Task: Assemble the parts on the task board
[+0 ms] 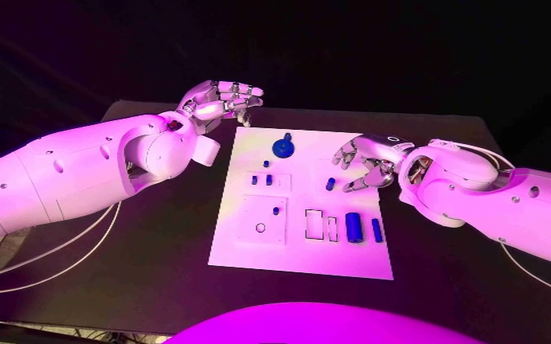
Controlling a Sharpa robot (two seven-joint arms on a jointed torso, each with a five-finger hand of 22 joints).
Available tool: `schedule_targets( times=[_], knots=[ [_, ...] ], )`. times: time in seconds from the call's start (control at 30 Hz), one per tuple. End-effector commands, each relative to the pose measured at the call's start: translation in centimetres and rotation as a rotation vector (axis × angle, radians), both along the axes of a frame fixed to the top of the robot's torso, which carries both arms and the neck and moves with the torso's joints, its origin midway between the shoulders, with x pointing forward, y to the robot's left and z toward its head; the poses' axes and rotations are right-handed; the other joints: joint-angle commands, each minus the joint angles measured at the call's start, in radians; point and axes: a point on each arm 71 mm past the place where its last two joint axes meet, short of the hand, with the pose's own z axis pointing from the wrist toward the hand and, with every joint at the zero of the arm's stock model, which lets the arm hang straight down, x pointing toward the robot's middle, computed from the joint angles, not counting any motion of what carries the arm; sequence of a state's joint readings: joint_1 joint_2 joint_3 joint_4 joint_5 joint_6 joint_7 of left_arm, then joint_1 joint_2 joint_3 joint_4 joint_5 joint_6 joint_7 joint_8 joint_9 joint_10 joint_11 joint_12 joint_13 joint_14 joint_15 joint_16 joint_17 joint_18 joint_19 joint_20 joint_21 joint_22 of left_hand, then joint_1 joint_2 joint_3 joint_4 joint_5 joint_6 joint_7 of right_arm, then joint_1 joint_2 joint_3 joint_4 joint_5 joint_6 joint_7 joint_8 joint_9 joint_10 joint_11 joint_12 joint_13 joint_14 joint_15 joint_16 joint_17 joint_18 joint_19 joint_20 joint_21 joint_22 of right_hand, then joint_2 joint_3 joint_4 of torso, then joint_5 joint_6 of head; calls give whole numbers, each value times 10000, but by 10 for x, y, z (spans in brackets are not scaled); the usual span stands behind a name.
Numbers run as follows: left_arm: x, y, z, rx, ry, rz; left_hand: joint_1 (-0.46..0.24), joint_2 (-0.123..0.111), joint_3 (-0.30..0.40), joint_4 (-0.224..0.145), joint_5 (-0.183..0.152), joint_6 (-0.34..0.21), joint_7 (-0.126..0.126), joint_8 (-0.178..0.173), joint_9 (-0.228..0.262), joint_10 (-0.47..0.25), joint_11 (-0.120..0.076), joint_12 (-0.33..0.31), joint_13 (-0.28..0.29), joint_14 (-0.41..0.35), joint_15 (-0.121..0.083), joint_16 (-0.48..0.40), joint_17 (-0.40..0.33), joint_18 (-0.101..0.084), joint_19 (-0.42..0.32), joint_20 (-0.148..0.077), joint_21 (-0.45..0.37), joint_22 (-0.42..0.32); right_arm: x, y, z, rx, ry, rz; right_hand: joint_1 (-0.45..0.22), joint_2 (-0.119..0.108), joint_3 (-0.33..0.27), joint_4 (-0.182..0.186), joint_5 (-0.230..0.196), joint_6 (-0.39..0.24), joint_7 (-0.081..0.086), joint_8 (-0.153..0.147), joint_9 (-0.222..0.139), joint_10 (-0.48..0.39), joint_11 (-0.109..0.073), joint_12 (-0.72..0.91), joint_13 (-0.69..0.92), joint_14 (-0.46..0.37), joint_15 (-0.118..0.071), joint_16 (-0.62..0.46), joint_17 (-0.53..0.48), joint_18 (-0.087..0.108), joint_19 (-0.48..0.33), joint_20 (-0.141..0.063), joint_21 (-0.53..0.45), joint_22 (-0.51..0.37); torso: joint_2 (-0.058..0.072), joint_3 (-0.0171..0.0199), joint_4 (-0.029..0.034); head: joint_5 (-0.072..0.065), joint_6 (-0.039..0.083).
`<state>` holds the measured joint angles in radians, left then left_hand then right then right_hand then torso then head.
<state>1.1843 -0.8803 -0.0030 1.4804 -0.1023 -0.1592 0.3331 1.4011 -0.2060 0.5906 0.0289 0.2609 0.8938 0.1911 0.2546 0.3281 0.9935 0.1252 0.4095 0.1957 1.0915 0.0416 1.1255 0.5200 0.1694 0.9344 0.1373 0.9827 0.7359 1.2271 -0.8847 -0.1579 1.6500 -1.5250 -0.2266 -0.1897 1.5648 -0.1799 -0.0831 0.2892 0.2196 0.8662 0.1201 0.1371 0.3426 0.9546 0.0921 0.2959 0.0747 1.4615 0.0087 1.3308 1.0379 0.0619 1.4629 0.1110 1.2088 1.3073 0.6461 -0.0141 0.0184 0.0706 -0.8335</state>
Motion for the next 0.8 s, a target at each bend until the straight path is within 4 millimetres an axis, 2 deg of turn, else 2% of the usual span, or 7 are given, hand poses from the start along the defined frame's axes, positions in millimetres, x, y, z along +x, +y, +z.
schedule_targets(
  times=[0.03,0.1,0.2,0.37,0.67,0.77,0.8],
  knots=[
    [-1,-2,1,-123,-44,-155,-37,85,-71,-9,16,-45,33,-19,4,-71,-29,63,12,-25,20,-65,-10,158,-10,4,-37,-9,-1,4,-6,-369,215,320,82,200,152,-24,-78,66,55,58,25,309,-61,131,2,36,-53,-12,-123,35,196,-77,141,1488,-5,-6,3,2,-3],
    [-1,-2,1,-121,-45,-153,-37,85,-71,-9,16,-45,33,-19,4,-71,-29,63,12,-25,20,-65,-10,158,-10,4,-37,-9,-1,5,-8,-309,168,302,245,427,402,-42,-548,233,176,119,46,681,-148,170,-22,65,-134,-2,-86,-1,269,-142,324,1554,-4,-8,-3,3,-21],
    [-1,-2,1,-122,-47,-160,-37,85,-71,-9,16,-45,33,-19,4,-71,-29,63,12,-25,20,-65,-10,158,-10,4,-37,-9,0,10,-11,-136,37,268,393,626,862,-9,-872,488,220,164,37,1173,-185,-37,-87,136,-181,90,52,-51,357,-198,578,1656,2,-7,-6,3,-41],
    [0,-3,1,-129,-47,-178,-37,85,-71,-9,16,-45,33,-19,4,-71,-29,63,12,-25,20,-65,-10,158,-10,4,-37,-9,-1,18,-15,25,-64,282,476,754,1433,10,-1075,755,193,168,-11,1616,-208,-392,-105,164,-207,154,116,-81,406,-221,738,1728,-10,6,-9,9,-61],
    [0,-3,1,-127,-42,-182,-51,93,-92,4,17,-42,30,-18,7,-82,-30,90,14,-33,24,-67,-21,158,-9,10,-64,-29,-1,22,-20,24,-105,272,364,603,2529,5,-1125,1315,162,184,-93,2224,-233,-937,-88,183,-227,231,170,-117,459,-251,932,1824,-3,-7,-12,5,-84],
    [0,-3,1,-125,-40,-180,-51,93,-92,4,17,-42,30,-18,7,-82,-30,90,14,-33,24,-67,-21,158,-9,10,-64,-29,-1,25,-21,-4,-89,334,54,230,3428,-18,-1144,1494,142,81,-175,2453,-246,-1318,-69,173,-233,252,142,-121,463,-254,952,1857,-8,-2,-12,8,-88],
    [0,-3,1,-125,-39,-182,-51,93,-92,4,17,-42,30,-18,7,-82,-30,90,14,-33,24,-67,-21,158,-9,10,-64,-29,-1,25,-22,-15,-80,353,54,230,3428,-18,-1144,1494,142,81,-175,2453,-246,-1318,-69,173,-233,252,142,-121,463,-254,952,1857,-10,0,-9,16,-97]
  ],
)
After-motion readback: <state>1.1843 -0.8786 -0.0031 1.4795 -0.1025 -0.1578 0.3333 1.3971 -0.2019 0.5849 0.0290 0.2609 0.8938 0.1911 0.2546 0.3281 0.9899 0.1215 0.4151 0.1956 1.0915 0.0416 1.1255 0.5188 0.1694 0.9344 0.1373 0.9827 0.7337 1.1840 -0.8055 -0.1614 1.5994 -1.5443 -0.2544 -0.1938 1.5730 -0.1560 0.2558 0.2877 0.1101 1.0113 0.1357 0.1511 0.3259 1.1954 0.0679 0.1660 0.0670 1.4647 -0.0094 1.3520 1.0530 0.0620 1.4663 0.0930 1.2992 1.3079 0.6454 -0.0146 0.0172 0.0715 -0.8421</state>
